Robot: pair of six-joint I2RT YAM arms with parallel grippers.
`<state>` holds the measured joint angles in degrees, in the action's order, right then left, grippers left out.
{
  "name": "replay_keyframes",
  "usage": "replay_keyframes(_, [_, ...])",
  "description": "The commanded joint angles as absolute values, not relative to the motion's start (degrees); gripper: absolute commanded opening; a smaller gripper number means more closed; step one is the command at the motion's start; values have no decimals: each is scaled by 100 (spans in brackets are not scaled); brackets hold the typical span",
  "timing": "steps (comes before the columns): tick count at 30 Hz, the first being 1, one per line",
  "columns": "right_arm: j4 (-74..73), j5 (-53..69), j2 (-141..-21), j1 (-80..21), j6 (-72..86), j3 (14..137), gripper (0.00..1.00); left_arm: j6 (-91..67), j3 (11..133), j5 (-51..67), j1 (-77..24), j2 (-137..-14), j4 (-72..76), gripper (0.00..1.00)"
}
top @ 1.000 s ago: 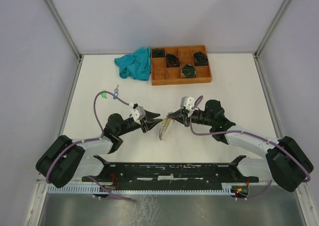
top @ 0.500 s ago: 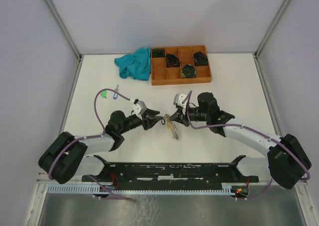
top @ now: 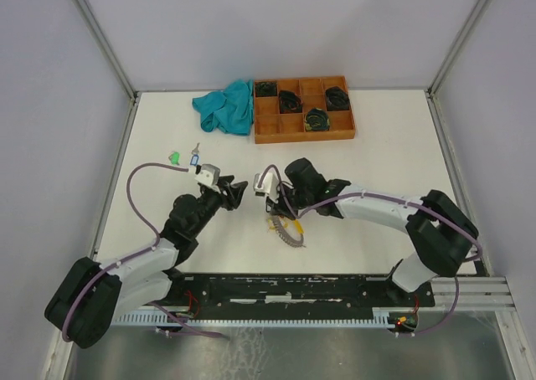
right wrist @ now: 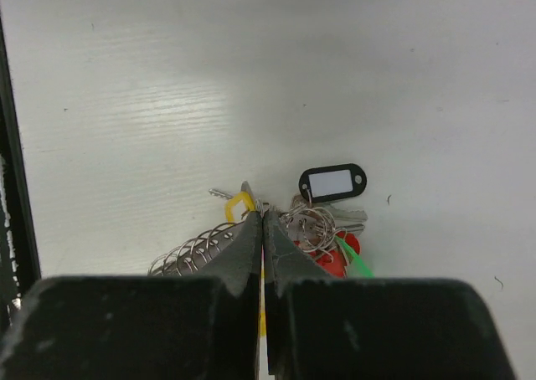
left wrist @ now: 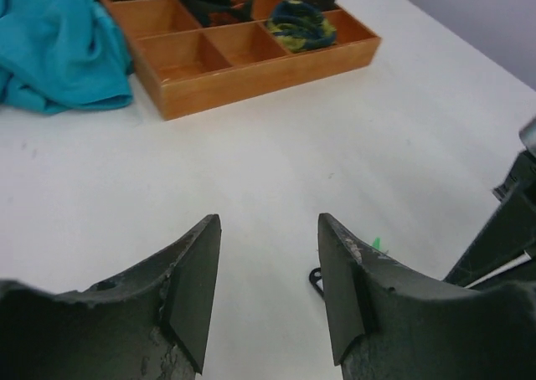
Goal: Put the keys on the keyring
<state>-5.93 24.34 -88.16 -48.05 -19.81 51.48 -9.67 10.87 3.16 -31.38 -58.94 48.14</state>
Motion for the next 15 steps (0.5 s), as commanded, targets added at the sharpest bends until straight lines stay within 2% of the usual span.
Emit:
replay_keyframes(1, [-680, 1863, -9331, -5009, -2124, 5696, 3, -1566, 931, -857, -2974, -5545, 4512, 60])
replay_keyframes(7, [-708, 1605, -9956, -5095, -2032, 6085, 8, -1783, 793, -779, -2866, -5282, 4150, 68])
replay_keyframes(10, [-647, 1528, -10032, -5098, -1977, 6109, 12, -1936, 791, -447, -2867, -5380, 4026, 67])
replay_keyframes(15, [-537, 1764, -9711, -5035, -1946, 5908, 25, -2366, 817, 225, -2869, -5572, 3803, 64])
